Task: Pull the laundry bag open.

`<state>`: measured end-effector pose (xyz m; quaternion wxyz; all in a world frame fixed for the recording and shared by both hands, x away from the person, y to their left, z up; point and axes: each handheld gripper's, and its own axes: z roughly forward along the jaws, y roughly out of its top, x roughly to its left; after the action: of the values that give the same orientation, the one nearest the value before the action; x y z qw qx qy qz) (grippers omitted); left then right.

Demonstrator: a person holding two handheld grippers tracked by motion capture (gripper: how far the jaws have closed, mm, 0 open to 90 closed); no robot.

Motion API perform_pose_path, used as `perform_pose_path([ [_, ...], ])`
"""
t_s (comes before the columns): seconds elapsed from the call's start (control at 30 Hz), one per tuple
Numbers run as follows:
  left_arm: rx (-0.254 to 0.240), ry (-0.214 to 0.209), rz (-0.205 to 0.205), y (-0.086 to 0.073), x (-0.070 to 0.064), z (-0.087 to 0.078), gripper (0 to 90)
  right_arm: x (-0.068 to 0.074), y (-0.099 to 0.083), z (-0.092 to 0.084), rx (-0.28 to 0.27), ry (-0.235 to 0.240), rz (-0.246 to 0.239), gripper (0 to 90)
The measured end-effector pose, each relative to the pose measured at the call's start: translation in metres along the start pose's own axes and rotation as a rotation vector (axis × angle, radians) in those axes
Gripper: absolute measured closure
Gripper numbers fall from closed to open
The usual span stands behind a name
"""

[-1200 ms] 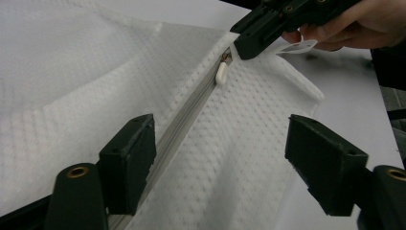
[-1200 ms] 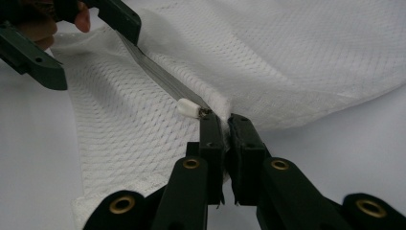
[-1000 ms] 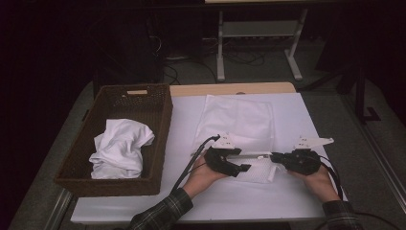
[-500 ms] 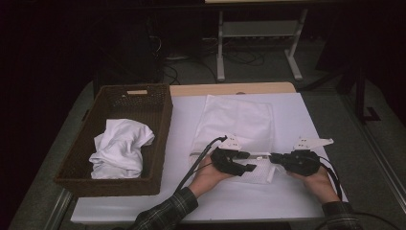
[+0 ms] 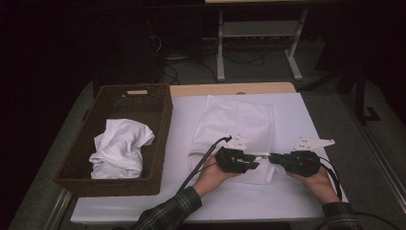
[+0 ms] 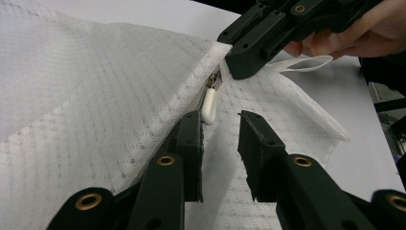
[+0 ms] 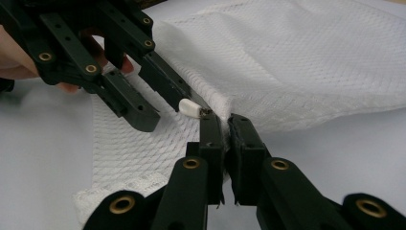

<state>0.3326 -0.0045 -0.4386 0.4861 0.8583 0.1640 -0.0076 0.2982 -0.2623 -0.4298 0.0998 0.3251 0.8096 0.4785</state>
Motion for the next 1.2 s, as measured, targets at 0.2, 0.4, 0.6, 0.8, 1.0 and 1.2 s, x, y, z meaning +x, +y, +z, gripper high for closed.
perform_pose_path([
  [0.2, 0.002, -0.006, 0.001, 0.0017, -0.0011, 0.0024, 73.4, 0.0014, 0.0006, -0.0004, -0.004, 0.004, -0.005, 84.4],
  [0.4, 0.002, -0.009, -0.009, 0.0029, -0.0006, 0.0058, 75.4, 0.0025, 0.0010, -0.0006, -0.003, 0.007, -0.006, 84.4],
  [0.6, -0.005, -0.012, -0.025, 0.0042, -0.0008, 0.0082, 77.7, 0.0054, 0.0023, -0.0006, -0.009, 0.011, -0.012, 84.4],
  [0.8, -0.013, -0.010, -0.023, 0.0052, -0.0008, 0.0095, 79.3, 0.0074, 0.0034, -0.0006, -0.015, 0.015, -0.018, 84.4],
  [1.0, -0.025, -0.016, -0.048, 0.0048, 0.0015, 0.0097, 82.0, 0.0083, 0.0033, -0.0010, -0.014, 0.015, -0.018, 84.4],
  [1.2, -0.021, -0.019, -0.072, 0.0043, 0.0034, 0.0090, 84.9, 0.0088, 0.0033, 0.0000, -0.008, 0.016, -0.025, 84.4],
])
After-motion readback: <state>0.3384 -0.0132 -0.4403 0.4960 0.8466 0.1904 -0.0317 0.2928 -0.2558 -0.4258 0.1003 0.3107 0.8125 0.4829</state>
